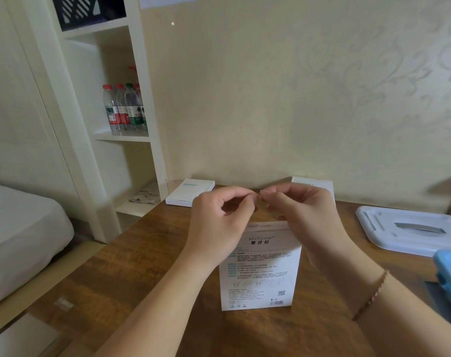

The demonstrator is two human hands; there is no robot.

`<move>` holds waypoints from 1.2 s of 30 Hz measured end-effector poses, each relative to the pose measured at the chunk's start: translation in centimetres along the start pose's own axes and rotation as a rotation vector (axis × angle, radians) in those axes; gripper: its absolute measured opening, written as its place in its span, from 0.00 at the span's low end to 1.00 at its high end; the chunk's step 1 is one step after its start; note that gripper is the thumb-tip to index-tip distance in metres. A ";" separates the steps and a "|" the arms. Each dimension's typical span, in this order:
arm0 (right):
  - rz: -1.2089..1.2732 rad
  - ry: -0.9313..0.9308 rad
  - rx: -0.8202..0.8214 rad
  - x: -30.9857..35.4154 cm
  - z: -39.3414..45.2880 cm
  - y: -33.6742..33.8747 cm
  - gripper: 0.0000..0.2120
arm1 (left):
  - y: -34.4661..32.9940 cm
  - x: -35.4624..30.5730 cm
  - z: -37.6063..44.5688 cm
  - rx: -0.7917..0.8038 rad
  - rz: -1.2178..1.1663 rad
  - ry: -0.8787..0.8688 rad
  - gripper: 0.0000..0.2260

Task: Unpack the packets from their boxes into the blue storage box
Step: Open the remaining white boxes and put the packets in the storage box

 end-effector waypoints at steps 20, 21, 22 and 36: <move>-0.698 0.965 -0.320 2.5 -5.7 -0.6 0.11 | 0.3 -1.2 0.1 0.083 -0.130 0.020 0.08; -0.674 0.967 -0.329 2.5 -5.7 -0.5 0.09 | 0.3 -1.4 0.2 0.100 -0.115 0.012 0.08; -0.659 0.971 -0.331 2.5 -5.7 -0.5 0.08 | 0.3 -1.4 0.3 0.112 -0.106 0.013 0.08; -0.688 1.014 -0.245 1.2 -5.6 -0.3 0.06 | -0.4 -1.0 1.1 0.295 -0.064 0.124 0.09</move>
Point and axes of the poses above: each hand's wrist, its own z-axis towards the middle knuckle, its own y-axis out of the back of the hand, x = y × z, the point moved 7 cm from there along z, towards the middle knuckle, and after that the axes turned 11 degrees about -y, right-handed, at the moved point
